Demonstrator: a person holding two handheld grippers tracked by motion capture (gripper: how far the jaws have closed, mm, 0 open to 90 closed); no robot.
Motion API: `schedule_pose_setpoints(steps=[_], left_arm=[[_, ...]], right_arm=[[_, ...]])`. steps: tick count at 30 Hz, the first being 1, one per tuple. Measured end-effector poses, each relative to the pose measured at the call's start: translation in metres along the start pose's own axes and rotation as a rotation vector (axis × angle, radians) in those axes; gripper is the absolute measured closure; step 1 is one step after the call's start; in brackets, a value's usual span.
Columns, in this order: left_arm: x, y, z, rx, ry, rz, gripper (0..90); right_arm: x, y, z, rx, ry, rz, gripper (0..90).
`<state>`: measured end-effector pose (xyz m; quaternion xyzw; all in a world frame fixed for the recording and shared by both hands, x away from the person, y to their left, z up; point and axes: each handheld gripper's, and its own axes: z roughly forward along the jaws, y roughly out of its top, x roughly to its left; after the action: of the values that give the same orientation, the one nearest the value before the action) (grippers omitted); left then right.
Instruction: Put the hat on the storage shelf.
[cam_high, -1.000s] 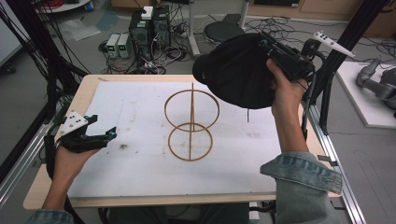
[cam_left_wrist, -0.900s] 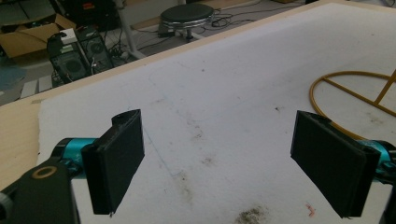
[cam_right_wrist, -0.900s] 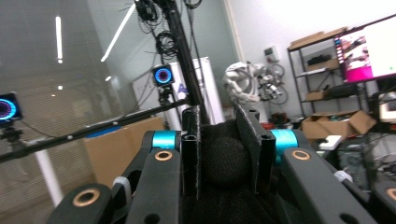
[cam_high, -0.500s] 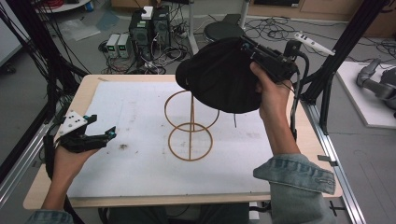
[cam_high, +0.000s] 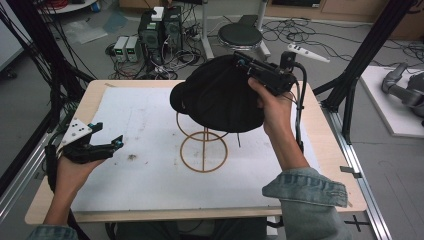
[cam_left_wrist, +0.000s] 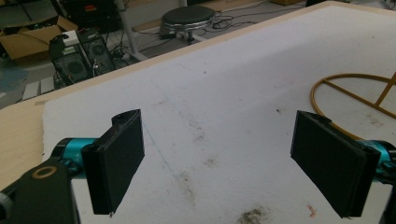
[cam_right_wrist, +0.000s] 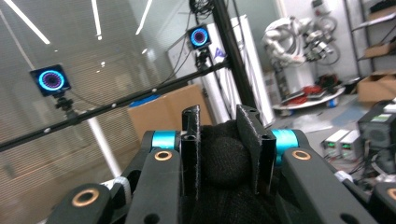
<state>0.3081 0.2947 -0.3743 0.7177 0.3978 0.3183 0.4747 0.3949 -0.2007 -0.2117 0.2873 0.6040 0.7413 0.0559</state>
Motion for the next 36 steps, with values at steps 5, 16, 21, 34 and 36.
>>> schedule_pose_setpoints(steps=[5,16,21,34,36], left_arm=[[0.000,0.000,0.000,0.000,-0.001,-0.003,17.6],[0.001,-0.001,0.000,0.002,-0.001,0.000,17.6],[0.002,0.000,-0.001,0.000,0.001,0.001,17.6],[0.000,0.000,0.000,0.001,-0.003,0.003,17.5],[0.000,0.000,0.000,0.002,-0.004,0.003,17.5]], right_arm=[[0.000,-0.011,0.008,0.042,0.022,0.011,72.3],[0.002,-0.035,0.026,0.154,0.039,0.000,72.1],[0.005,-0.038,0.029,0.187,0.036,-0.024,72.0],[0.005,-0.043,0.030,0.277,0.020,-0.023,70.3],[0.006,-0.045,0.032,0.306,0.011,-0.027,69.9]])
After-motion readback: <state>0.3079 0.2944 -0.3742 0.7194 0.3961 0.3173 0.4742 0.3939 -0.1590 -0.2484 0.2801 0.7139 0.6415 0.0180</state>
